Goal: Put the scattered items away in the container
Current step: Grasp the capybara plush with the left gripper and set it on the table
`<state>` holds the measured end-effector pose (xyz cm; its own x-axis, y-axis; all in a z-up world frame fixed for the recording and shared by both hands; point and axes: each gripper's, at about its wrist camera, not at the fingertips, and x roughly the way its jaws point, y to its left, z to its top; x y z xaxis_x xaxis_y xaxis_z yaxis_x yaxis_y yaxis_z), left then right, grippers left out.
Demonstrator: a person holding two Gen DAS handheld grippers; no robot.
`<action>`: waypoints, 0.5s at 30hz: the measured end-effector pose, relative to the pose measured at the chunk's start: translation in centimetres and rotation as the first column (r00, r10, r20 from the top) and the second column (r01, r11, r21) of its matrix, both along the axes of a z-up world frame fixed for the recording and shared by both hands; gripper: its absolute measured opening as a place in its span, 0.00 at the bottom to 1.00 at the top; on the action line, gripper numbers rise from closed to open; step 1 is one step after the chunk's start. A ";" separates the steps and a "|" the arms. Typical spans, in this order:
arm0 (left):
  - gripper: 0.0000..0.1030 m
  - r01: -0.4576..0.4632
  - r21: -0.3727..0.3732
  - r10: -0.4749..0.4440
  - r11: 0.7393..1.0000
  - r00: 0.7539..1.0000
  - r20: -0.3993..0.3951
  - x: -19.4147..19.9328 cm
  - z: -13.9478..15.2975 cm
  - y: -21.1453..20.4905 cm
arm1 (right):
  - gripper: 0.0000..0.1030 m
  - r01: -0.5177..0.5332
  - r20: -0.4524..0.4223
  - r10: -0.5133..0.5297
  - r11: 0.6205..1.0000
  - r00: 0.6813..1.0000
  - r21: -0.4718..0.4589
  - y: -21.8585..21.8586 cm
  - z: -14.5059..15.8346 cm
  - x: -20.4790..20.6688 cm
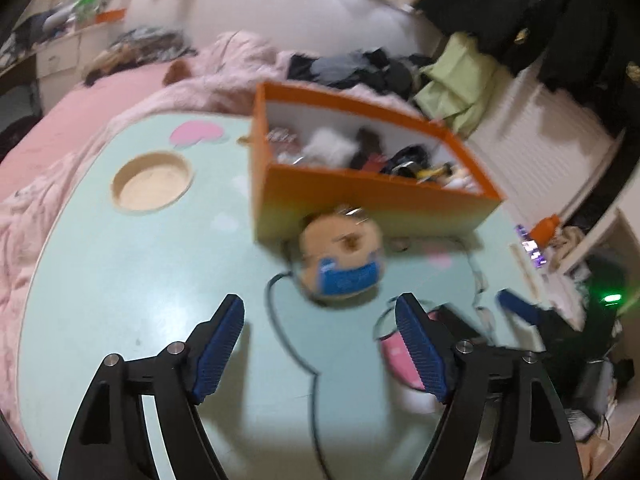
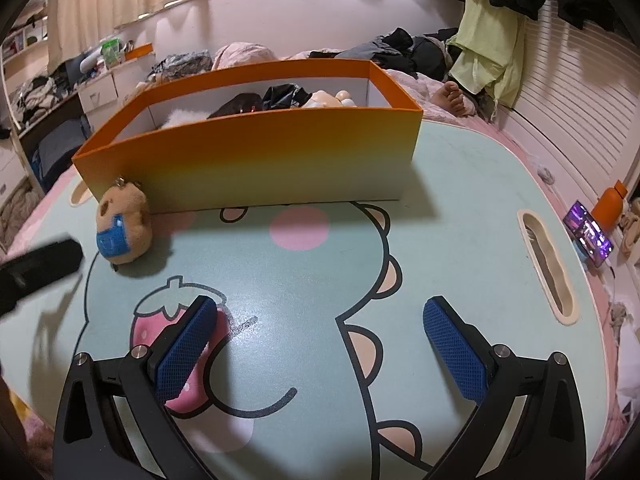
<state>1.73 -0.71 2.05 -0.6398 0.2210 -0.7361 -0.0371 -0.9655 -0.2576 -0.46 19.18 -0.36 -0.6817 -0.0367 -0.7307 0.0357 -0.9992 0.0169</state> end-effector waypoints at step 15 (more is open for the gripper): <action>1.00 0.030 -0.262 -0.031 0.965 1.000 0.001 0.2 -1.9 0.9 | 0.53 -0.212 0.001 0.212 0.976 0.977 -0.056 -1.9 9.3 -10.7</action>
<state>1.90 0.19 0.13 -0.6383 0.0399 -0.7687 -0.0677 -0.9977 0.0045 -11.17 17.28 8.97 -0.6491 -0.2202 -0.7281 0.2461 -0.9665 0.0729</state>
